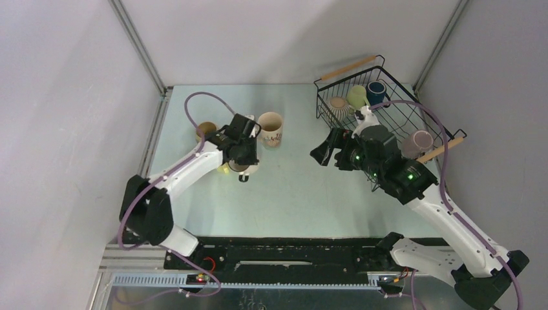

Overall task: Unload the cups from the dish rack
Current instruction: Place the cup at the center of the board.

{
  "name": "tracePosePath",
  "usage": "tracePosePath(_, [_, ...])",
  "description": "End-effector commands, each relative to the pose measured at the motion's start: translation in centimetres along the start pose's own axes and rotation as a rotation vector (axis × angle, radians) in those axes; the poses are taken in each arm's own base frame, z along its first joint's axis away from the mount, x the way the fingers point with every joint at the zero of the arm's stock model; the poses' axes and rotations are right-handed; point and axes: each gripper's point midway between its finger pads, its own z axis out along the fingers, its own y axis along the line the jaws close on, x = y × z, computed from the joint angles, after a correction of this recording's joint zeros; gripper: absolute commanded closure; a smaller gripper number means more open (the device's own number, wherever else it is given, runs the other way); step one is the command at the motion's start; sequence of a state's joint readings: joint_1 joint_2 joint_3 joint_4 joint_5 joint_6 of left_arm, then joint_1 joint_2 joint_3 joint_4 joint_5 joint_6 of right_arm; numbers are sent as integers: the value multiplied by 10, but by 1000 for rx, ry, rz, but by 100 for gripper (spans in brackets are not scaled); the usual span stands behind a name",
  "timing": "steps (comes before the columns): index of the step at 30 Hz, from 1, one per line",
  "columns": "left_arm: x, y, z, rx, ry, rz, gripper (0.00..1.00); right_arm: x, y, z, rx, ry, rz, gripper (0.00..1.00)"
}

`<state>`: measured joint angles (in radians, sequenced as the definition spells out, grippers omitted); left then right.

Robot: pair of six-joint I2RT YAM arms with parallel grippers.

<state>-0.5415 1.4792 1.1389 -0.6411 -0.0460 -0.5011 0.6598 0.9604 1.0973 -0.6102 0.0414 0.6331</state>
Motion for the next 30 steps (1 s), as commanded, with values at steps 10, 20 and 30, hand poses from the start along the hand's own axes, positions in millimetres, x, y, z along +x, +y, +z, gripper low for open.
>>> tracePosePath(10, [-53, -14, 19, -60, -71, 86, 100, -15, -7, 2, -18, -21, -3, 0])
tracePosePath(20, [-52, -11, 43, -101, -18, 102, 100, -12, -8, 3, -16, -7, -6, 0])
tracePosePath(30, [-46, -5, 58, -133, 12, 103, 96, -9, -12, 2, 5, 3, -2, 0])
